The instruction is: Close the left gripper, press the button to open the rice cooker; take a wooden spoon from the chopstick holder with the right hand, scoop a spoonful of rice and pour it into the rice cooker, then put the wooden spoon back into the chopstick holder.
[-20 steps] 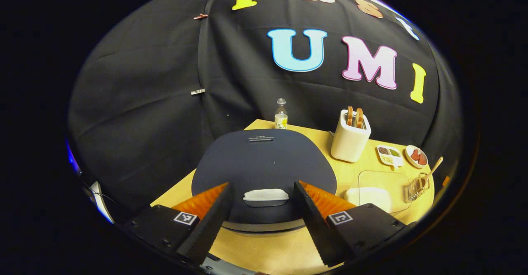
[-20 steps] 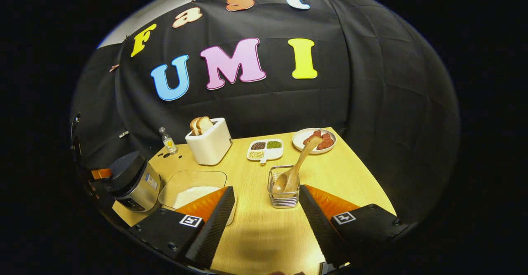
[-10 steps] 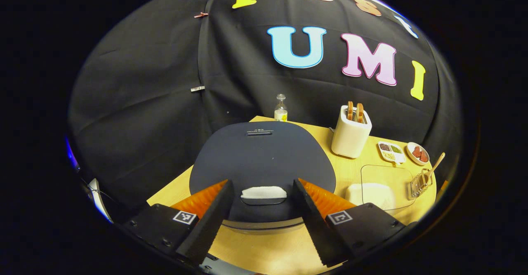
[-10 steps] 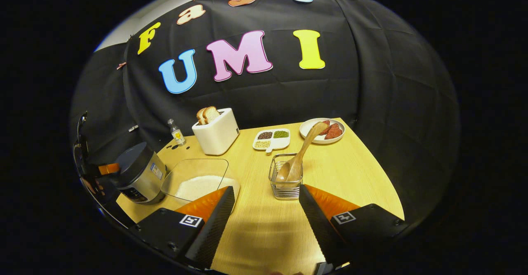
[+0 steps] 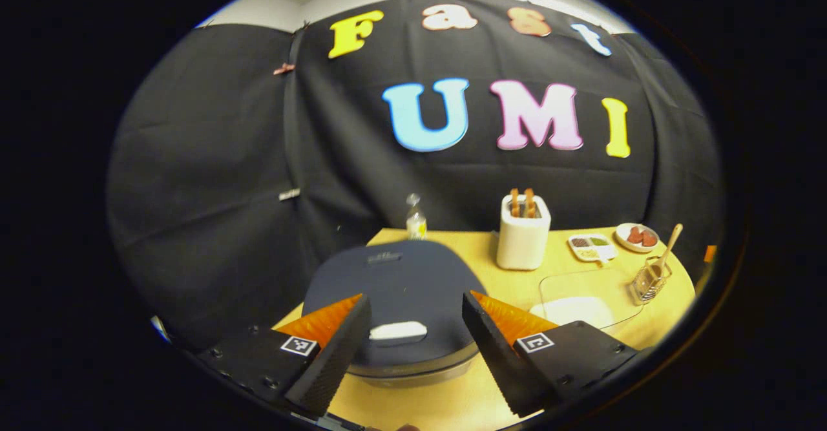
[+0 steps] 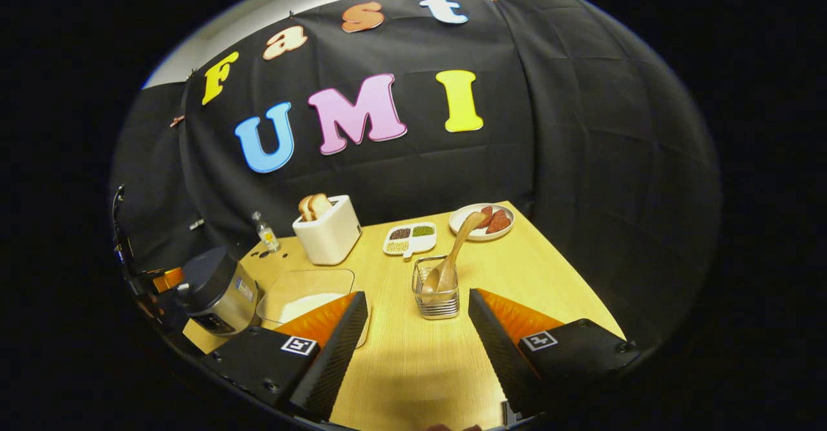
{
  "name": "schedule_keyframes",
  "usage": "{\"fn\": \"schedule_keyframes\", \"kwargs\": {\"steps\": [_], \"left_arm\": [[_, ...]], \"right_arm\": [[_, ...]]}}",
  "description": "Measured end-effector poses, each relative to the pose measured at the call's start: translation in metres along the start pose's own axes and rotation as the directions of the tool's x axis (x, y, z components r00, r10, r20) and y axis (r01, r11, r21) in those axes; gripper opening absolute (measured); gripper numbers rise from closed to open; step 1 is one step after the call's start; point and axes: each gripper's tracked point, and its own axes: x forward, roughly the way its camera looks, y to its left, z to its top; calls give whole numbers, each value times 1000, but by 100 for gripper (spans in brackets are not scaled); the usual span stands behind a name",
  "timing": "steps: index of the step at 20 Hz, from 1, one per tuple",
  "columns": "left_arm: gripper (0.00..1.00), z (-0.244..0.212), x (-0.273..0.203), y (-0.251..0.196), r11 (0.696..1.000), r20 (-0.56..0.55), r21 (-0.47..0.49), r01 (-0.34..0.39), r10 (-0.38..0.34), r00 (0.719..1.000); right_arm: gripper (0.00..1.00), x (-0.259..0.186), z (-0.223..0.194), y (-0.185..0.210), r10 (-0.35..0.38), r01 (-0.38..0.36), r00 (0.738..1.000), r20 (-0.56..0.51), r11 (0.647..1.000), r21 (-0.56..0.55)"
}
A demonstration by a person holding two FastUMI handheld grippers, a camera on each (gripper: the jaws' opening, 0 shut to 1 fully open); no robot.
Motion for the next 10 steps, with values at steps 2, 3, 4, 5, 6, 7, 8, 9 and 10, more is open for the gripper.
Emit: {"fn": "schedule_keyframes", "kwargs": {"steps": [2,3,4,5,6,7,8,9,10], "left_arm": [[96,33,-16,-10,998,94,9,58,-59,994],[96,47,-26,-14,997,136,11,81,-82,987],[96,60,-38,-18,995,174,13,102,-102,979],[96,72,-50,-24,992,203,21,127,-129,971],[96,76,-60,-28,988,216,23,150,-151,965],[96,81,-70,-32,984,224,17,176,-176,959],[96,85,-79,-35,981,227,-4,193,-187,956],[99,86,-87,-37,977,220,-19,215,-205,954],[96,85,-95,-37,974,211,-28,226,-215,954]], "right_arm": [[99,-15,23,2,-31,33,998,59,999,-29],[99,-25,35,9,-34,38,995,90,998,-40],[98,-37,52,15,-36,42,990,134,998,-47],[98,-49,68,21,-35,47,982,183,997,-58],[98,-59,80,27,-32,50,975,221,996,-77],[98,-66,88,33,-21,53,969,247,991,-123],[98,-71,92,39,-1,47,965,261,984,-170],[98,-75,94,54,55,2,964,261,977,-213],[98,-81,93,68,103,-41,964,247,969,-245]]}}
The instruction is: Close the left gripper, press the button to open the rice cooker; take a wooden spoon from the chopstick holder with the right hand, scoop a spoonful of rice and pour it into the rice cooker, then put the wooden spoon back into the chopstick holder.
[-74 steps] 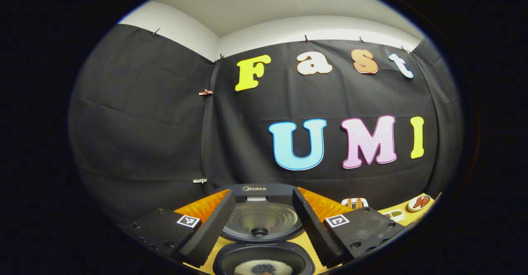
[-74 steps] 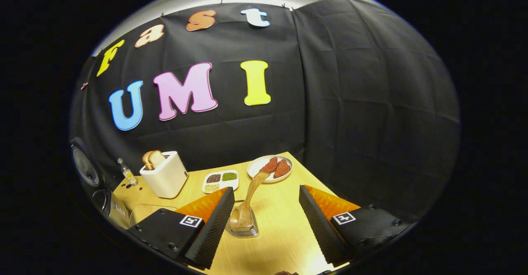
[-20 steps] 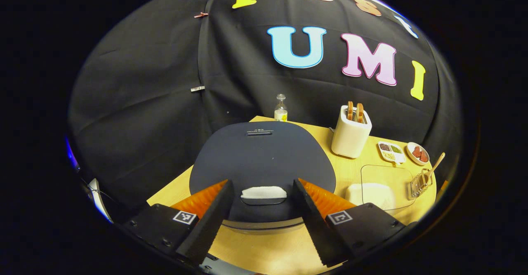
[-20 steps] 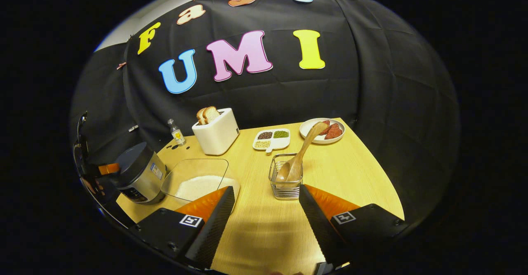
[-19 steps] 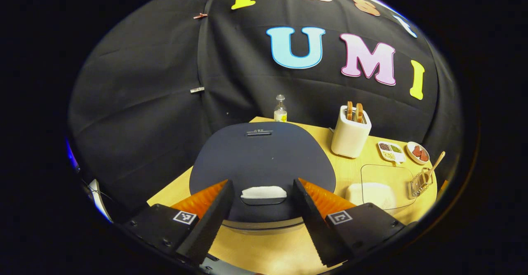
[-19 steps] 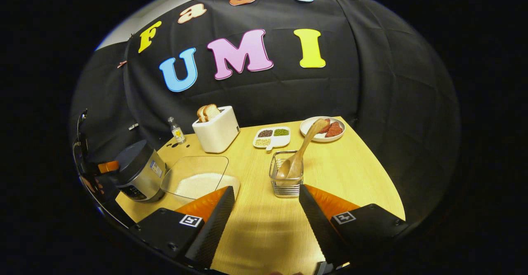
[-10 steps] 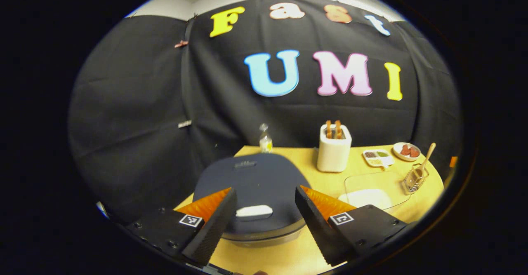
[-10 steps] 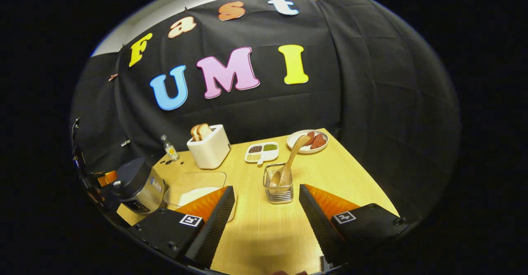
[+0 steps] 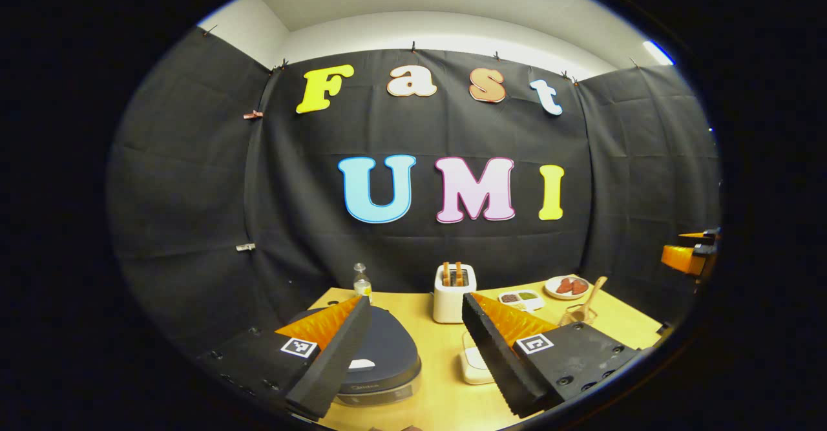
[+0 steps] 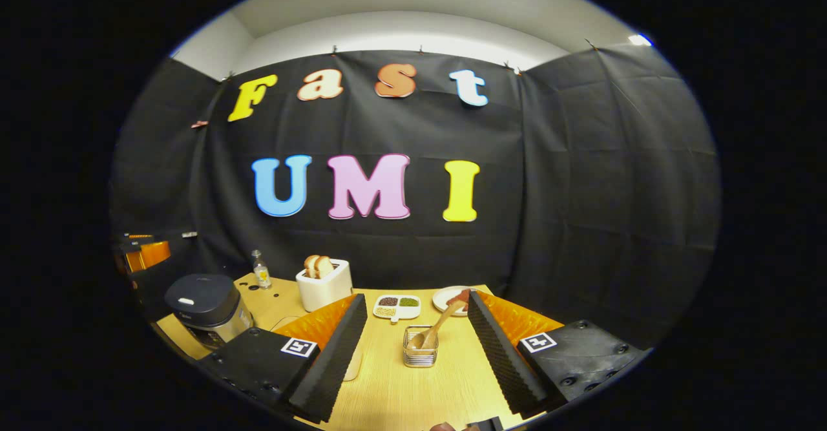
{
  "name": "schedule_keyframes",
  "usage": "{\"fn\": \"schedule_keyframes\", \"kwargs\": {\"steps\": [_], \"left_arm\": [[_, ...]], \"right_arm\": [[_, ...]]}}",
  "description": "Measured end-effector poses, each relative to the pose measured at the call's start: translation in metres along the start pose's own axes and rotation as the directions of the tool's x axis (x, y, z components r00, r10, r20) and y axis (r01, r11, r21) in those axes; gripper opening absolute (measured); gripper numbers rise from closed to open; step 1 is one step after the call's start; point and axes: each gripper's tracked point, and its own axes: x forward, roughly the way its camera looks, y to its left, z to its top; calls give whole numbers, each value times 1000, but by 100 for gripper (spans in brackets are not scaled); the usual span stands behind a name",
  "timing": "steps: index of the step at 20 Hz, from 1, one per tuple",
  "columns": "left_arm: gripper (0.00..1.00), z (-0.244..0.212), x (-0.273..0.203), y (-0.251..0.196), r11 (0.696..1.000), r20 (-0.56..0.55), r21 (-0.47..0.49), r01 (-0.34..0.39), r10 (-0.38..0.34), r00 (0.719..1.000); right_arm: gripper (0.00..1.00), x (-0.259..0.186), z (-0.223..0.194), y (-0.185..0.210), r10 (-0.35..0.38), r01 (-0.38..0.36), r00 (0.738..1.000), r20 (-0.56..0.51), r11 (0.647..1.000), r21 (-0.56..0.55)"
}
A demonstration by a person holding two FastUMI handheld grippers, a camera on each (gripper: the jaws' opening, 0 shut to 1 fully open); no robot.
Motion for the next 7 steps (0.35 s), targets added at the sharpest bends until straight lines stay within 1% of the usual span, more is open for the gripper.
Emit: {"fn": "schedule_keyframes", "kwargs": {"steps": [2,3,4,5,6,7], "left_arm": [[96,11,-9,-2,1000,33,17,25,-25,999],[99,16,-13,0,999,49,45,18,-20,999],[99,19,-18,5,998,61,65,-2,-2,998],[96,20,-24,7,997,55,70,-28,25,998],[96,19,-30,4,997,58,64,-48,44,997],[99,22,-36,-2,997,64,51,-56,52,997]], "right_arm": [[99,-8,-1,14,73,-73,997,-12,997,-19],[98,-13,-6,19,96,-97,995,-26,995,-21],[98,-19,-15,22,112,-113,993,-45,993,-17],[98,-24,-21,21,109,-110,992,-71,994,-15],[98,-27,-20,18,94,-95,993,-78,995,-12],[98,-30,-15,19,93,-94,994,-65,996,-3]]}}
